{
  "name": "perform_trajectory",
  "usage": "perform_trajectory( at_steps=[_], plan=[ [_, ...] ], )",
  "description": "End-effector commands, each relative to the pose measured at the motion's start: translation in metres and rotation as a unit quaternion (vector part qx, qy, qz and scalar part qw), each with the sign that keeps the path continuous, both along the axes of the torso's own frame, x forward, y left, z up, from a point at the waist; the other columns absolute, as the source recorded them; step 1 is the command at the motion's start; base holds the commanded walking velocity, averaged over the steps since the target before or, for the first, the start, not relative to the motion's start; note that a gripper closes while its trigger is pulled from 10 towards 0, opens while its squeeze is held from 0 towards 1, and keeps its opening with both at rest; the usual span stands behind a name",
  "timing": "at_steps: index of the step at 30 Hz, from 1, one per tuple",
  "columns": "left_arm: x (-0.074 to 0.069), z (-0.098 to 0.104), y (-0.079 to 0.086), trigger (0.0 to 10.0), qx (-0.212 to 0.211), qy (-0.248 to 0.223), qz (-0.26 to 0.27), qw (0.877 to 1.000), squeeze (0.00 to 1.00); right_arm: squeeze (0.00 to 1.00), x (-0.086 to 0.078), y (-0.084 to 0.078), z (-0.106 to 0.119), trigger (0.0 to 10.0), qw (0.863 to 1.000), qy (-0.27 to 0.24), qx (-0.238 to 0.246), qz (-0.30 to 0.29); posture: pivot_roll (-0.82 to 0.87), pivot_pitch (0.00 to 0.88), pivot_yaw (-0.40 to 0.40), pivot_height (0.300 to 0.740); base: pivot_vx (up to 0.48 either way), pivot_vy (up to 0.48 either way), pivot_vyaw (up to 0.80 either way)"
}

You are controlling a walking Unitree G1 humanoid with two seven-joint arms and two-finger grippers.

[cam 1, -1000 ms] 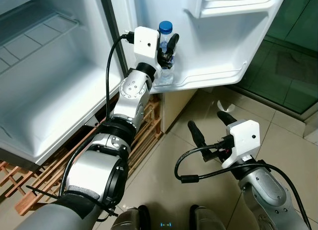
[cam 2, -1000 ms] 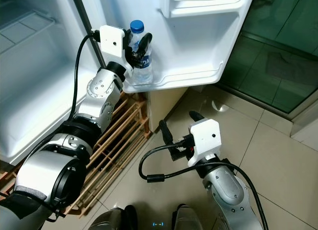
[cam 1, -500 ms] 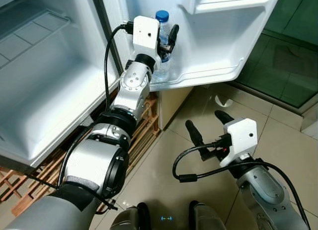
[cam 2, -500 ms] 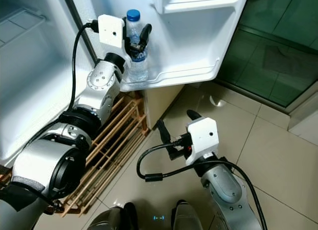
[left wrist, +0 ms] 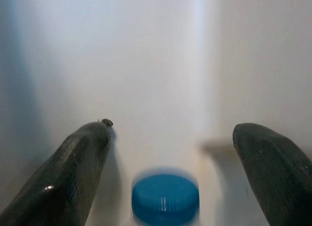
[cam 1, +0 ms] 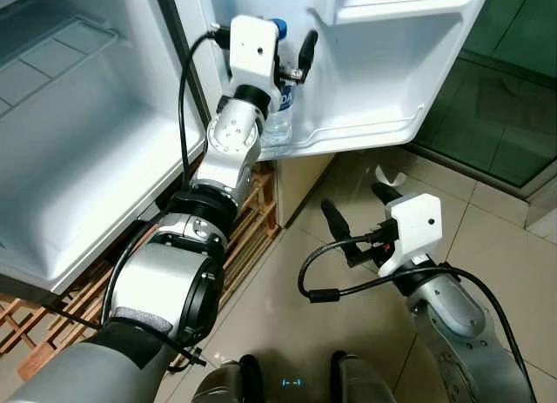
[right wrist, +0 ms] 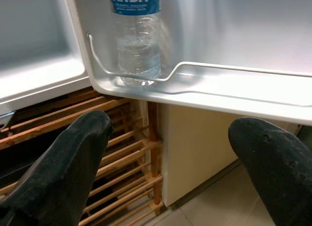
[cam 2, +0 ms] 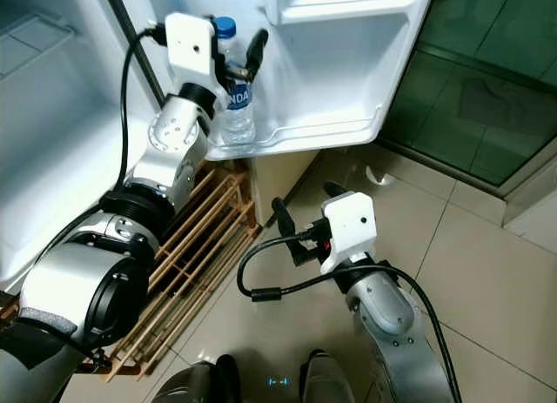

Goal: Restocking fridge

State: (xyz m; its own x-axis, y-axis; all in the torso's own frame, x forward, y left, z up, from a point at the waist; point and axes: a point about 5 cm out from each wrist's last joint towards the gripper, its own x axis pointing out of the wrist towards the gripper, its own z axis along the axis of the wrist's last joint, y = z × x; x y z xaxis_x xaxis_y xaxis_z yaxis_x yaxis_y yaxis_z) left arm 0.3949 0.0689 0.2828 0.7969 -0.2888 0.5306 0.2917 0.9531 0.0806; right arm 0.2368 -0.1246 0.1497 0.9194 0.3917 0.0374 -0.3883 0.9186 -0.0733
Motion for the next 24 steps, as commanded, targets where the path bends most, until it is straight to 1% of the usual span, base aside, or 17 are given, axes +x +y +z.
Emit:
perform_trajectory(
  at_steps=[1,3,6,8,9,10,11,12,13,14,15,17,18,20,22,23,24],
  plan=[
    [-0.001,0.005,0.016,10.0,-0.02,-0.01,0.015,1.0,1.0,0.1,0.001,-0.002,-0.004,10.0,1.0,-0.001,0.003,-0.004,-0.16,0.093,0.054,0.74,0.0,0.0,0.0],
    [-0.006,0.01,0.02,10.0,-0.013,-0.023,0.004,1.0,1.0,0.11,0.005,-0.003,-0.008,10.0,1.0,-0.001,0.001,-0.008,-0.14,0.064,0.056,0.74,0.0,0.0,0.0],
    [-0.01,0.011,0.024,10.0,-0.002,-0.019,-0.009,1.0,1.0,0.11,0.01,-0.004,-0.008,10.0,1.0,-0.006,0.003,-0.012,-0.13,0.047,0.059,0.74,0.0,0.0,0.0],
    [-0.016,0.009,0.027,10.0,0.005,-0.017,-0.022,1.0,1.0,0.11,0.014,-0.005,-0.008,10.0,1.0,-0.013,0.004,-0.014,-0.12,0.032,0.058,0.74,0.0,0.0,0.0],
    [-0.024,0.007,0.029,10.0,0.008,-0.019,-0.038,0.999,1.0,0.11,0.017,-0.006,-0.007,10.0,1.0,-0.017,0.007,-0.017,-0.11,0.017,0.056,0.74,0.0,0.0,0.0],
    [-0.033,0.004,0.03,10.0,0.019,-0.025,-0.045,0.998,0.29,0.11,0.019,-0.008,-0.006,10.0,1.0,-0.022,0.007,-0.02,-0.1,0.013,0.056,0.74,0.0,0.0,0.0],
    [-0.039,0.001,0.03,10.0,0.027,-0.028,-0.049,0.998,0.29,0.11,0.021,-0.009,-0.006,10.0,0.999,-0.025,0.008,-0.023,-0.1,0.01,0.056,0.74,0.0,0.0,0.0],
    [-0.047,-0.006,0.033,10.0,0.027,-0.018,-0.055,0.998,0.0,0.11,0.022,-0.01,-0.007,10.0,0.999,-0.027,0.008,-0.025,-0.09,0.0,0.053,0.74,0.0,0.0,0.0],
    [-0.047,-0.006,0.033,10.0,0.027,-0.018,-0.055,0.998,0.0,0.11,0.022,-0.01,-0.007,10.0,0.999,-0.027,0.008,-0.025,-0.09,0.0,0.053,0.74,0.0,0.0,0.0],
    [-0.061,-0.019,0.036,10.0,0.03,0.013,-0.064,0.997,0.0,0.12,0.024,-0.012,-0.009,10.0,0.999,-0.029,0.007,-0.028,-0.08,0.0,0.047,0.74,0.0,0.0,0.0],
    [-0.067,-0.024,0.038,10.0,0.031,0.026,-0.067,0.997,0.0,0.12,0.025,-0.012,-0.01,10.0,0.999,-0.029,0.005,-0.027,-0.07,0.0,0.042,0.74,0.0,0.0,0.0],
    [-0.075,-0.031,0.041,10.0,0.034,0.044,-0.073,0.996,0.0,0.12,0.026,-0.012,-0.011,10.0,0.999,-0.029,0.003,-0.025,-0.07,0.0,0.037,0.74,0.0,0.0,0.0],
    [-0.081,-0.039,0.044,10.0,0.037,0.059,-0.079,0.994,0.0,0.12,0.028,-0.012,-0.012,10.0,0.999,-0.029,0.002,-0.022,-0.06,0.0,0.035,0.74,0.0,0.0,0.0],
    [-0.087,-0.051,0.05,10.0,0.038,0.079,-0.079,0.993,0.0,0.12,0.03,-0.011,-0.012,10.0,0.999,-0.03,0.0,-0.02,-0.05,0.0,0.034,0.74,0.0,0.0,0.0],
    [-0.093,-0.068,0.059,10.0,0.045,0.1,-0.06,0.992,0.0,0.12,0.032,-0.012,-0.014,10.0,0.999,-0.031,-0.002,-0.019,-0.05,0.0,0.035,0.74,0.0,0.0,0.0],
    [-0.094,-0.073,0.061,10.0,0.046,0.108,-0.054,0.992,0.0,0.12,0.032,-0.012,-0.014,10.0,0.999,-0.031,-0.002,-0.019,-0.05,0.0,0.035,0.74,0.0,0.0,0.0],
    [-0.096,-0.082,0.065,10.0,0.04,0.125,-0.041,0.991,0.0,0.12,0.033,-0.012,-0.015,10.0,0.999,-0.033,-0.003,-0.02,-0.05,0.0,0.035,0.74,0.0,0.0,0.0]
  ],
)
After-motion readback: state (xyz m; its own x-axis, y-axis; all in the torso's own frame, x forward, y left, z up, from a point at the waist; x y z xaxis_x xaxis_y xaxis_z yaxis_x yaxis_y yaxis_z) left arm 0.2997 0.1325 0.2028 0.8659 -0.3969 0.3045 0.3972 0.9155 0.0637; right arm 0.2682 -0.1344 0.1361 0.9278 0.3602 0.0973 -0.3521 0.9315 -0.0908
